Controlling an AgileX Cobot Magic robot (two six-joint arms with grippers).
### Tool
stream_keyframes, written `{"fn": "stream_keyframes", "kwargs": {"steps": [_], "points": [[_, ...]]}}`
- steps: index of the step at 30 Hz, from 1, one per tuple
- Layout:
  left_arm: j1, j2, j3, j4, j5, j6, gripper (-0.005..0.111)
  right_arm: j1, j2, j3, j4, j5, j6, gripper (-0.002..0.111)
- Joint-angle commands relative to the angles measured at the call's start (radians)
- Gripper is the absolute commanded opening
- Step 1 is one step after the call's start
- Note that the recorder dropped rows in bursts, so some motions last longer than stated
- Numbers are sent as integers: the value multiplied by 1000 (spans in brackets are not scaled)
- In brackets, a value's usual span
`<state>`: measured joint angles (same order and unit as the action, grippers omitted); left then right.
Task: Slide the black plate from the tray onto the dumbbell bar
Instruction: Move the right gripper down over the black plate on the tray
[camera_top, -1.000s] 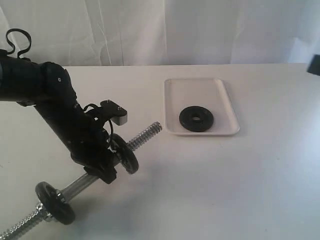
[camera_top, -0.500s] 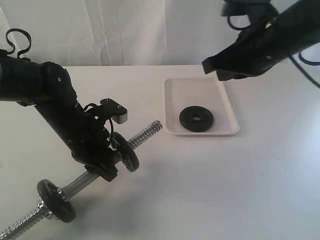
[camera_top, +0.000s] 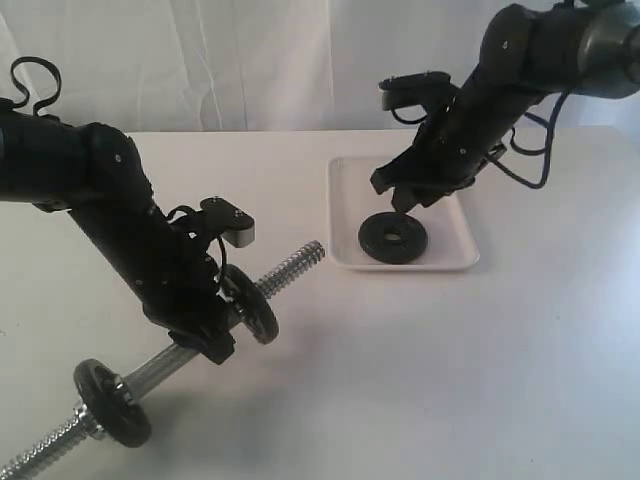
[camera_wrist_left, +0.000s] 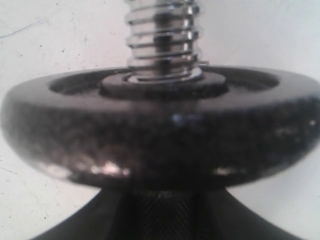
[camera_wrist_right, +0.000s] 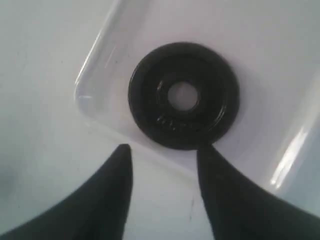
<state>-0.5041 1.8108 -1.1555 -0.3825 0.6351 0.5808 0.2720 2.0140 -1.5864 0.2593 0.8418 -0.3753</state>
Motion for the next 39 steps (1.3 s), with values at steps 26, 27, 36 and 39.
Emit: {"fn": "stream_keyframes", "kwargs": {"steps": [26, 27, 36, 39], "points": [[-4, -42, -10, -81, 76, -5, 0, -13, 80, -8, -12, -57, 91, 59], [-4, -42, -10, -81, 76, -5, 0, -13, 80, -8, -12, -54, 81, 59], [-4, -42, -10, -85, 74, -5, 0, -13, 80, -8, 37, -82, -91, 87], [-4, -42, -10, -88, 74, -5, 0, -13, 80, -8, 37, -91, -114, 105]]}}
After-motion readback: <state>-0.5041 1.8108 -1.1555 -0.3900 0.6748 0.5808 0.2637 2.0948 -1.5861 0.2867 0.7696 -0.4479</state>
